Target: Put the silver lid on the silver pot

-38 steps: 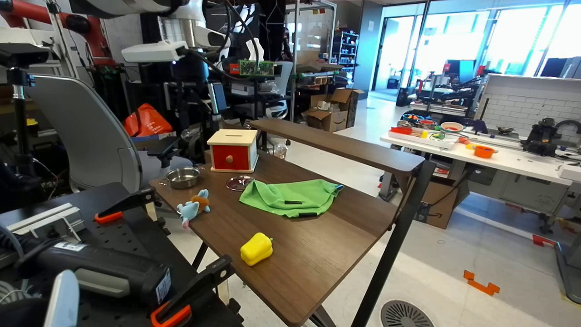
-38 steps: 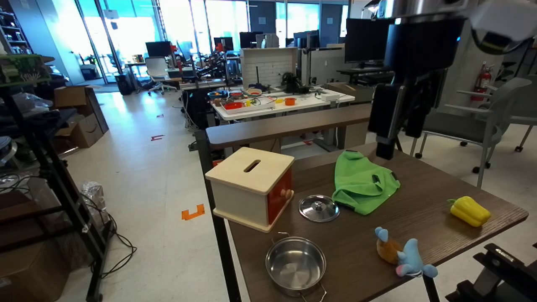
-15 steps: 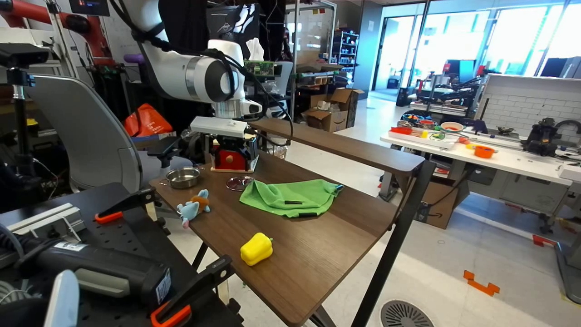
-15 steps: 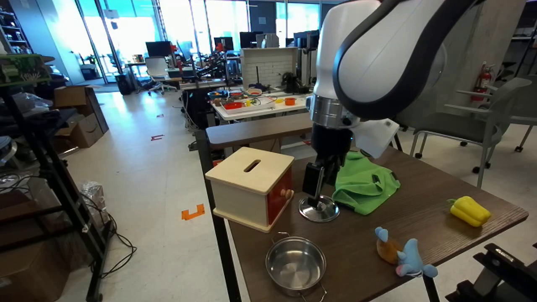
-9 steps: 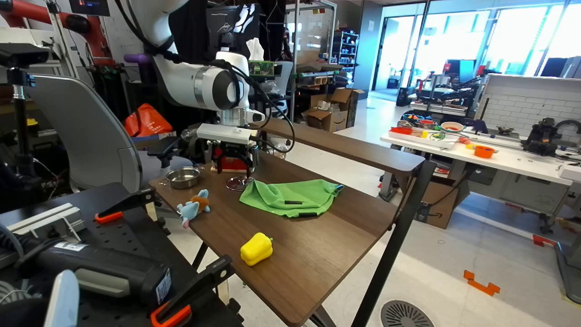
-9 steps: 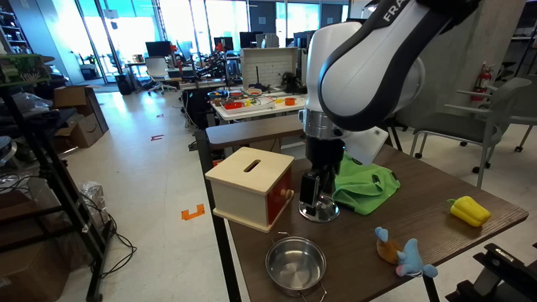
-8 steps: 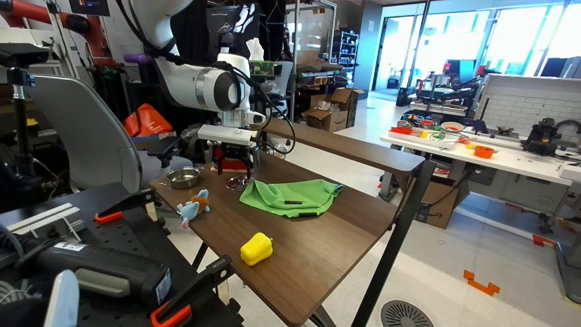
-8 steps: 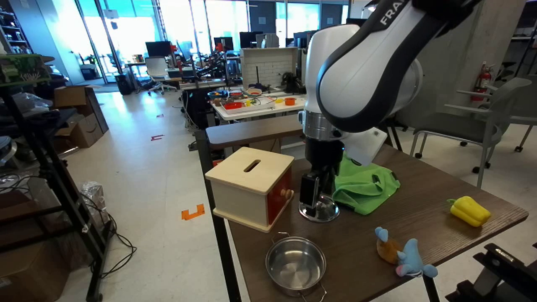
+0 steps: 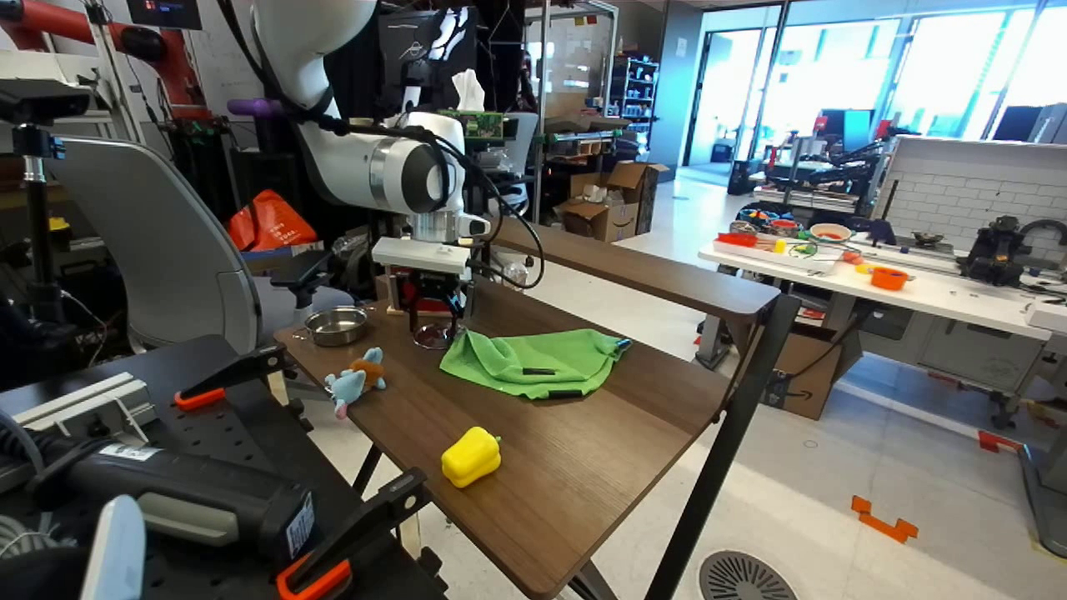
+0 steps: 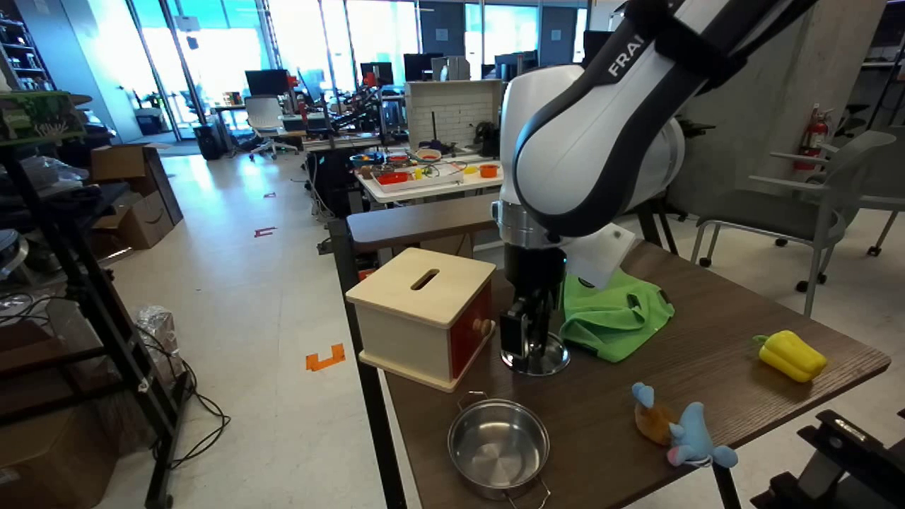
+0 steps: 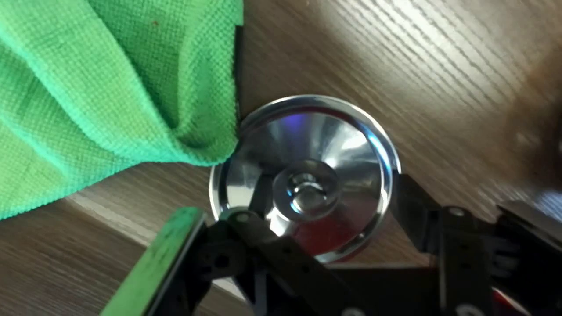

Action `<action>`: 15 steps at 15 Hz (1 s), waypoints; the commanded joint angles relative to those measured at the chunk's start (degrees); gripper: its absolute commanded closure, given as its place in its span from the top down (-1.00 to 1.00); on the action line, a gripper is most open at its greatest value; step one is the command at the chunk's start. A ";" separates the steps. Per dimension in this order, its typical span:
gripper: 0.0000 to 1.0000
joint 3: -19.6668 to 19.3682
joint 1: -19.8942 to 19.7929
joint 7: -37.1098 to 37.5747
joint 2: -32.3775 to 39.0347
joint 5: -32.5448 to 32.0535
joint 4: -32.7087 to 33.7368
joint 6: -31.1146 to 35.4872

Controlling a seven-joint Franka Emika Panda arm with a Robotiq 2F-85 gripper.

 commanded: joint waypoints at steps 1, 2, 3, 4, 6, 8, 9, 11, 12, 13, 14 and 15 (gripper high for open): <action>-0.16 -0.34 1.05 -1.16 2.17 0.14 4.29 -3.20; -0.33 -0.36 1.13 -1.18 2.33 0.13 4.68 -3.47; -0.46 -0.41 1.24 -1.13 2.57 0.15 5.22 -4.04; -0.58 -0.40 1.30 -1.16 2.65 0.18 5.66 -4.56; -0.87 -0.36 1.31 -1.21 2.87 0.31 6.49 -5.63; -0.94 -0.35 1.33 -1.25 3.10 0.35 7.21 -6.64; -0.90 -0.20 1.29 -1.28 2.74 0.42 6.98 -6.79; -0.90 -0.06 1.35 -1.35 1.05 0.18 5.09 -6.41; -0.90 -0.06 1.51 -1.24 0.05 0.07 3.99 -6.52; -0.90 -0.03 1.63 -1.13 -1.27 -0.04 2.51 -6.67; -0.90 0.10 1.71 -1.11 -2.10 -0.01 1.51 -6.86; -0.90 0.12 1.96 -0.97 -3.35 -0.15 -0.01 -7.05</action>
